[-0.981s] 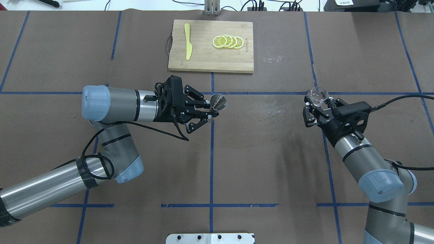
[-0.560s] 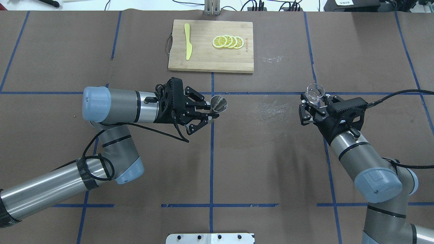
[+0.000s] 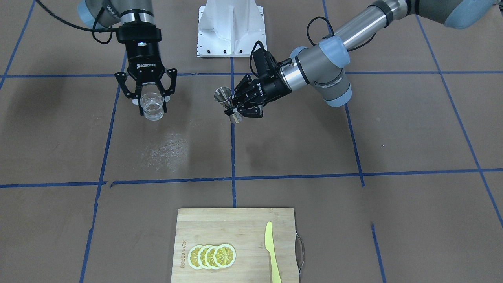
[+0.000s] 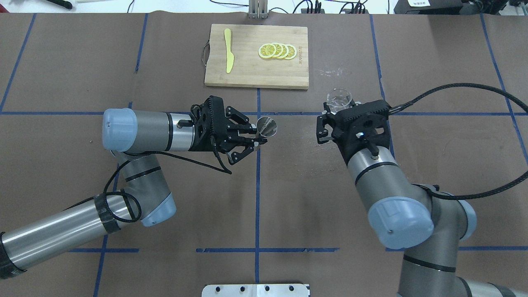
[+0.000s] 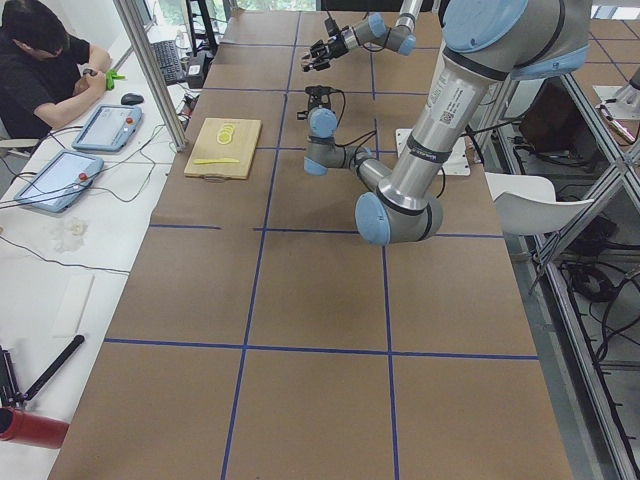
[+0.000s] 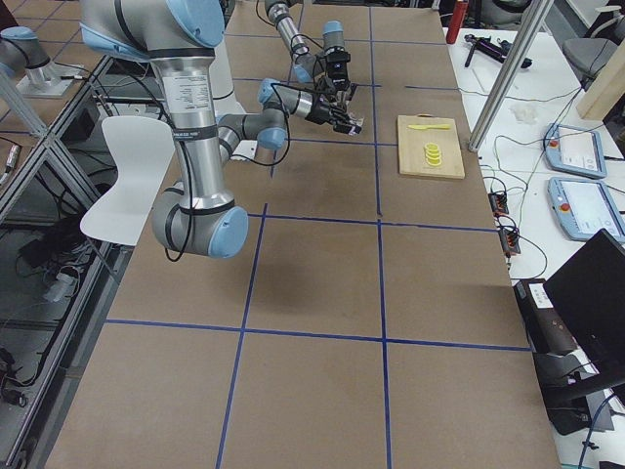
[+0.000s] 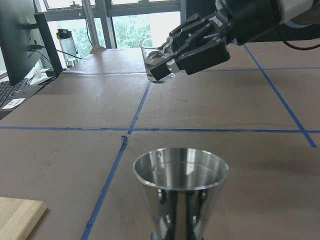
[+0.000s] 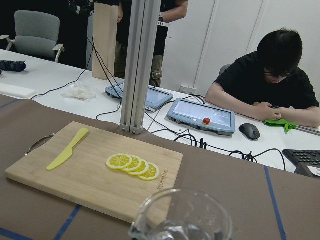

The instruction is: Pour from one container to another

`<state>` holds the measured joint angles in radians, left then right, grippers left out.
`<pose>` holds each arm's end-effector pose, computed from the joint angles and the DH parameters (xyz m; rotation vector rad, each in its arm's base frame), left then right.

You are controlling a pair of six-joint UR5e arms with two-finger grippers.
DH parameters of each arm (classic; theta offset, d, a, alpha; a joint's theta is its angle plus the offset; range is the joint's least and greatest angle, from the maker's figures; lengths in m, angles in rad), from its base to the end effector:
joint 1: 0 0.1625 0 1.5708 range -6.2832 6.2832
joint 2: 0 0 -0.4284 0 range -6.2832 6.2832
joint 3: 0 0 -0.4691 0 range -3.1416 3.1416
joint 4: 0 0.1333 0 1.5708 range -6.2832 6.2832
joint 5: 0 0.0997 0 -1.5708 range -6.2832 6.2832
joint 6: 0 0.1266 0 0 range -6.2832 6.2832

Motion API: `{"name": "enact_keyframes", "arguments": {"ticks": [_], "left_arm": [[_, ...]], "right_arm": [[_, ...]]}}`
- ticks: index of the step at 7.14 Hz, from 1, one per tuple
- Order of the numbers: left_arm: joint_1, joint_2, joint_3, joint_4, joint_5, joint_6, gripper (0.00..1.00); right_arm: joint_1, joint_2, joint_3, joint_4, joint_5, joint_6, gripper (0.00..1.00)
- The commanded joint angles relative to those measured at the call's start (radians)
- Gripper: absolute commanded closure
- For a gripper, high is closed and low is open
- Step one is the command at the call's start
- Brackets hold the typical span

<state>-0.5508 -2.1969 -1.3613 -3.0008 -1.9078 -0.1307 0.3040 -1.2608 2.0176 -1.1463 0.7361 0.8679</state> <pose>0.6064 -0.4798 0.1913 1.4757 1.2513 0.9189 -0.4933 -0.3928 0.1884 1.1641 -0.6106 0.1525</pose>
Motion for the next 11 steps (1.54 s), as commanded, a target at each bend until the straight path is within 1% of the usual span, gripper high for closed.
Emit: {"name": "enact_keyframes", "arguments": {"ticks": [1,2,4,5,6,9,10,11], "left_arm": [[0.003,-0.003,0.002,0.008,0.018,-0.003,1.00],[0.003,-0.001,0.004,0.010,0.018,-0.010,1.00],[0.003,-0.003,0.005,0.011,0.016,-0.056,1.00],[0.005,-0.003,0.005,0.011,0.016,-0.056,1.00],[0.008,-0.001,0.005,0.010,0.016,-0.056,1.00],[0.012,-0.003,0.004,0.010,0.016,-0.058,1.00],[0.012,-0.003,0.002,0.010,0.016,-0.058,1.00],[0.014,-0.001,0.001,0.010,0.016,-0.058,1.00]], "right_arm": [[-0.042,0.153,0.004,-0.259,-0.073,0.000,1.00],[-0.058,0.156,0.004,-0.265,-0.113,-0.001,1.00],[-0.065,0.156,-0.002,-0.273,-0.145,-0.012,1.00],[-0.066,0.164,-0.003,-0.317,-0.153,-0.059,1.00],[-0.074,0.164,-0.005,-0.331,-0.171,-0.085,1.00],[-0.089,0.193,-0.049,-0.331,-0.224,-0.254,1.00],[-0.092,0.195,-0.053,-0.332,-0.225,-0.257,1.00],[-0.092,0.219,-0.068,-0.358,-0.227,-0.257,1.00]]}}
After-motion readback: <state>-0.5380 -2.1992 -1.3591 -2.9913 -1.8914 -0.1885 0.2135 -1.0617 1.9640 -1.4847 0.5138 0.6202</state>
